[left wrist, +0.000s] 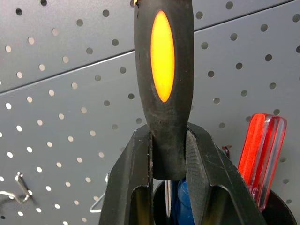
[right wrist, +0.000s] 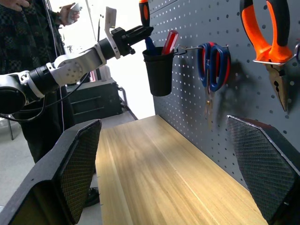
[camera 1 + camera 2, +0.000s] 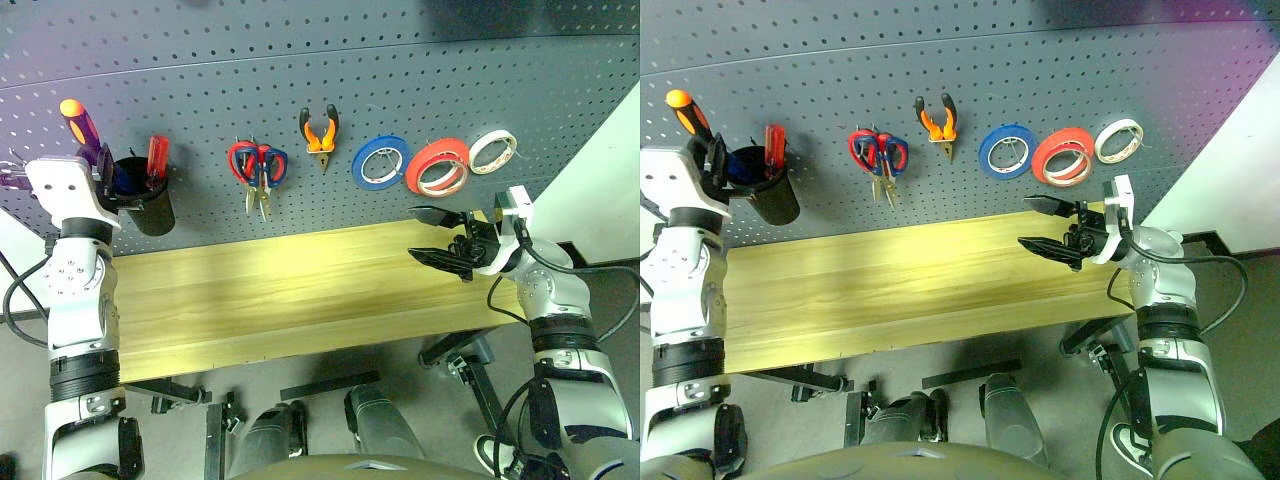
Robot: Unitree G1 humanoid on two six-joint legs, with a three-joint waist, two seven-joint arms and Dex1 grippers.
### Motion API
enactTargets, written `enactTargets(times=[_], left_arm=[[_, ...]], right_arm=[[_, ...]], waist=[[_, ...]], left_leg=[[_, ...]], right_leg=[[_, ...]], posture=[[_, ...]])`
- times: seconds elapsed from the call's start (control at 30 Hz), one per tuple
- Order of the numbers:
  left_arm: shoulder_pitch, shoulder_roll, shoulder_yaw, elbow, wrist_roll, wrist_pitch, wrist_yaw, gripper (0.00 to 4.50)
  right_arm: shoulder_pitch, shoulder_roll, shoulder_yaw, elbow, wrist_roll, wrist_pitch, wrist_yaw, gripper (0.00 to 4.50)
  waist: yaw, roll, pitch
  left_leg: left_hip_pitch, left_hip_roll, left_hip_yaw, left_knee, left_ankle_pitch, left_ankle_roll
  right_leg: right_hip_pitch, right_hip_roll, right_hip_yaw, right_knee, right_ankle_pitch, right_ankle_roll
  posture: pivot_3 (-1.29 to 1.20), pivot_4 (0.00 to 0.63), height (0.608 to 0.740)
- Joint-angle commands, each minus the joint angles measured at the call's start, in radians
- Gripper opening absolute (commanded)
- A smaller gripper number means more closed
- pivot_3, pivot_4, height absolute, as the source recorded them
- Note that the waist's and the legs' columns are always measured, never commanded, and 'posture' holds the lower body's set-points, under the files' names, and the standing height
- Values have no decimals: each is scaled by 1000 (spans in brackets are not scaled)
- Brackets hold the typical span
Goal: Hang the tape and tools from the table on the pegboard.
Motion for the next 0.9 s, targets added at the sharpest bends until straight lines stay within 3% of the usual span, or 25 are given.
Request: enactTargets(times=[0.03, 0.33, 0.9], left_arm=[[-8, 10, 17, 17, 21, 52, 35, 564], [-42, 26, -48, -63, 60, 43, -12, 564], [-89, 16, -24, -84, 35, 84, -5, 564]], right_arm=[[-25, 4, -10, -18, 11, -5, 0, 4500], [-25, 6, -9, -18, 11, -5, -3, 4500], [-12, 5, -11, -33, 13, -1, -9, 4500]], waist=[[3, 0, 0], [6, 0, 0], [7, -2, 2]], left_leg=[[0, 0, 0, 0, 0, 0], [-1, 0, 1, 0, 0, 1], [-4, 0, 2, 0, -1, 2]], right_leg=[[0, 0, 0, 0, 0, 0], [-1, 0, 0, -2, 0, 0], [-3, -1, 0, -4, 0, 0]], posture=[[-227, 196, 740], [-229, 193, 740], [-240, 195, 740]])
